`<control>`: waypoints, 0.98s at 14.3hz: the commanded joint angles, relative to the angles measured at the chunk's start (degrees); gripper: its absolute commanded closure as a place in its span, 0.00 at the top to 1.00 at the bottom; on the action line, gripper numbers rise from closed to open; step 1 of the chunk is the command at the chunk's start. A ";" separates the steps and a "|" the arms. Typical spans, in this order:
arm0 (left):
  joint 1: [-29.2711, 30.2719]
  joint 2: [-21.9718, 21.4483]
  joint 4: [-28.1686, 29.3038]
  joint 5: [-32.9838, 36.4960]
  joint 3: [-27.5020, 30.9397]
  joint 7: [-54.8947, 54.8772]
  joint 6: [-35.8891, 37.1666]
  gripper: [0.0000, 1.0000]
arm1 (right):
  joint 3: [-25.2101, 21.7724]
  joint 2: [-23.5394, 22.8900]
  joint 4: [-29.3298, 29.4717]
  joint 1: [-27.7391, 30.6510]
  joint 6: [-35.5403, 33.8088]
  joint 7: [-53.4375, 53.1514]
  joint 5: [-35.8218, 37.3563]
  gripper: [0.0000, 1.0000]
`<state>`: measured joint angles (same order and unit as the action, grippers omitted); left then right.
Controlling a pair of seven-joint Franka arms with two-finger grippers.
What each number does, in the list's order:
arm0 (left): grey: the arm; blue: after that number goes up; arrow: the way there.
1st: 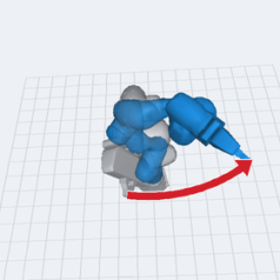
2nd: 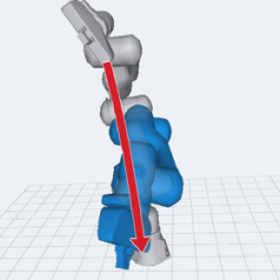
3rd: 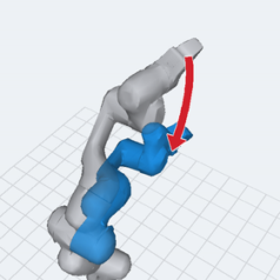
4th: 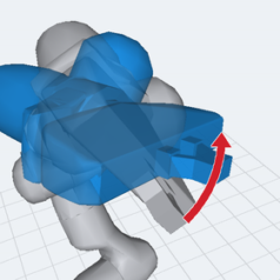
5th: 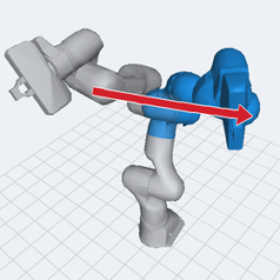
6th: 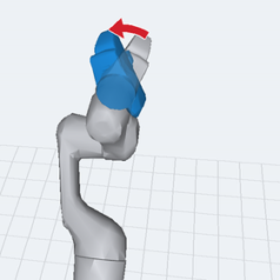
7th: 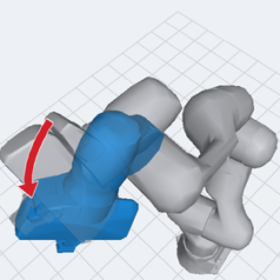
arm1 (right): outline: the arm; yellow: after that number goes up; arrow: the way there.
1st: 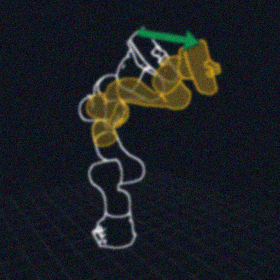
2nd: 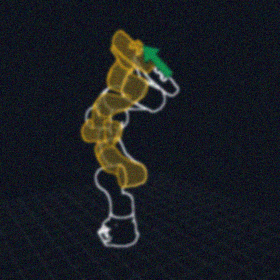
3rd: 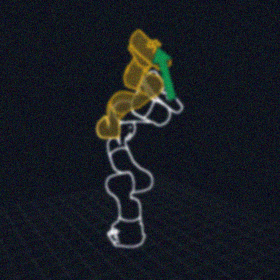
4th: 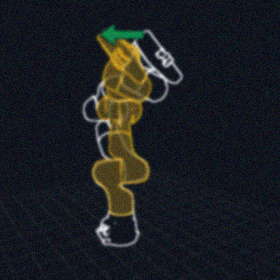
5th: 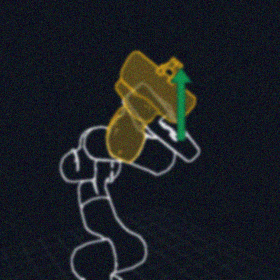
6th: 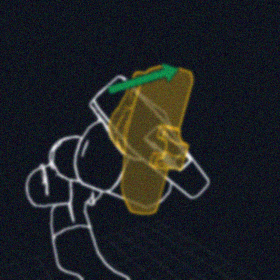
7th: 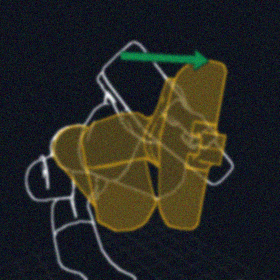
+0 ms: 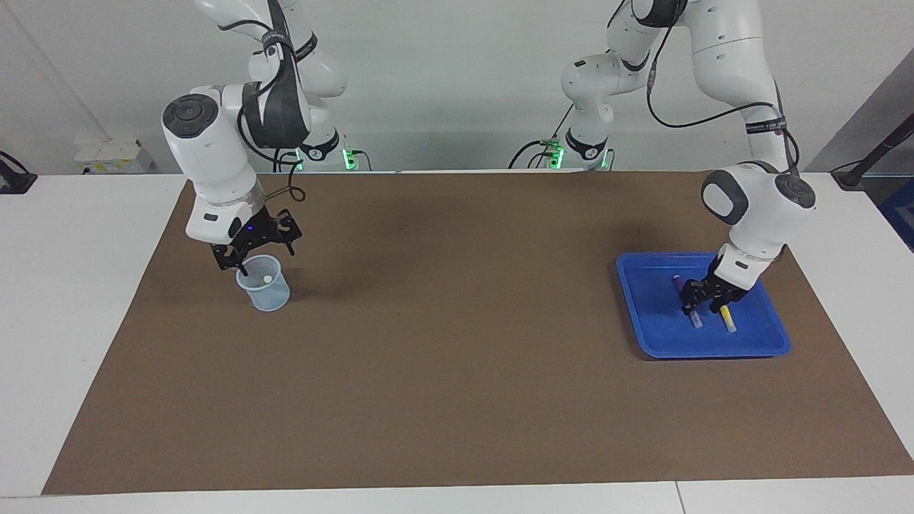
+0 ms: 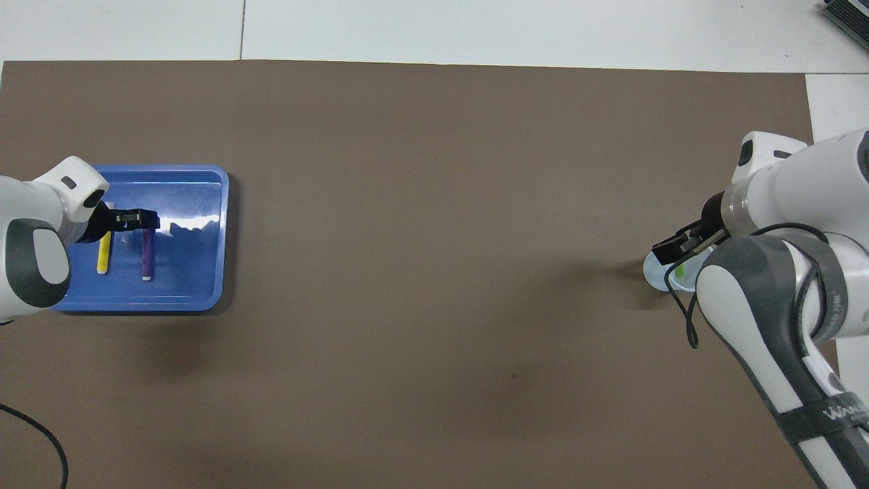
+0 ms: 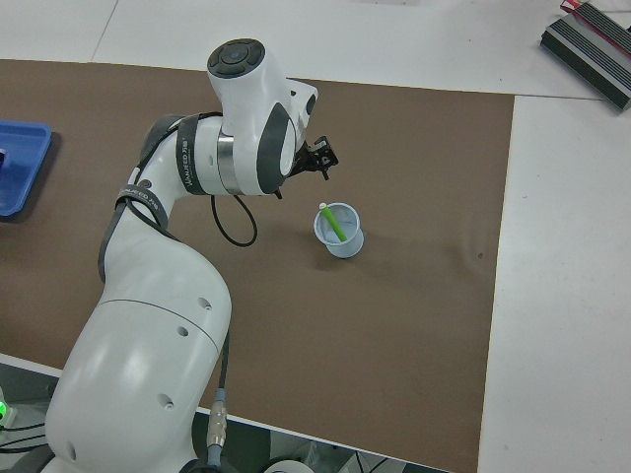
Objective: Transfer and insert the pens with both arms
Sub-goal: 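Grasp the purple pen with the left gripper while the right gripper returns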
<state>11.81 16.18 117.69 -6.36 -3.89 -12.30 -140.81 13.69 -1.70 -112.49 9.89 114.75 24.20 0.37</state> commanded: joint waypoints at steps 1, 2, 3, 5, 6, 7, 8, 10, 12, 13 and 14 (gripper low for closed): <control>0.59 0.43 0.52 1.00 -0.16 -0.36 0.44 0.72 | 0.37 1.35 -0.81 -1.62 0.47 -5.63 -2.39 1.00; 0.50 0.52 0.52 1.00 -0.16 -0.36 1.05 0.71 | 0.46 1.35 -0.80 -2.32 0.47 -7.57 -2.48 1.00; 0.59 0.61 0.61 1.00 -0.24 -0.27 1.15 0.71 | 0.46 1.35 -0.72 -2.85 0.47 -9.33 -3.53 1.00; 0.59 0.87 0.70 1.00 -0.16 -0.27 1.41 0.70 | 0.46 1.35 -0.45 -3.82 0.38 -13.71 -7.65 1.00; 0.59 0.87 0.70 1.00 -0.16 -0.27 1.85 0.69 | 0.46 1.35 -0.45 -4.26 0.38 -16.09 -8.71 1.00; 0.59 0.87 0.70 1.00 -0.16 -0.18 2.11 0.69 | 0.46 1.35 -0.37 -4.96 0.38 -18.20 -9.16 1.00; 0.67 0.79 0.70 1.00 -0.16 -0.18 2.55 0.69 | 0.46 1.44 -0.37 -5.66 0.30 -20.31 -10.12 1.00; 0.67 0.70 0.70 1.00 -0.16 -0.01 3.60 0.65 | 0.46 1.79 -0.02 -7.24 -0.23 -24.26 -13.36 1.00; 0.67 0.70 0.26 1.00 -0.16 -0.01 5.09 0.62 | 1.07 2.23 0.07 -7.34 -1.02 -26.12 -15.21 1.00; 0.67 0.70 0.17 1.00 -0.16 -0.01 5.45 0.58 | 1.25 2.49 0.07 -7.34 -1.11 -26.74 -16.70 1.00; 0.67 0.70 0.17 1.00 -0.16 -0.01 5.63 0.55 | 1.25 2.58 0.16 -7.34 -1.20 -27.53 -17.94 1.00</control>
<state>11.85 16.97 117.59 -6.22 -3.61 -12.30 -137.31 14.49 -0.43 -112.14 1.88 114.57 -1.68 -14.80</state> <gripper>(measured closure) 0.396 0.000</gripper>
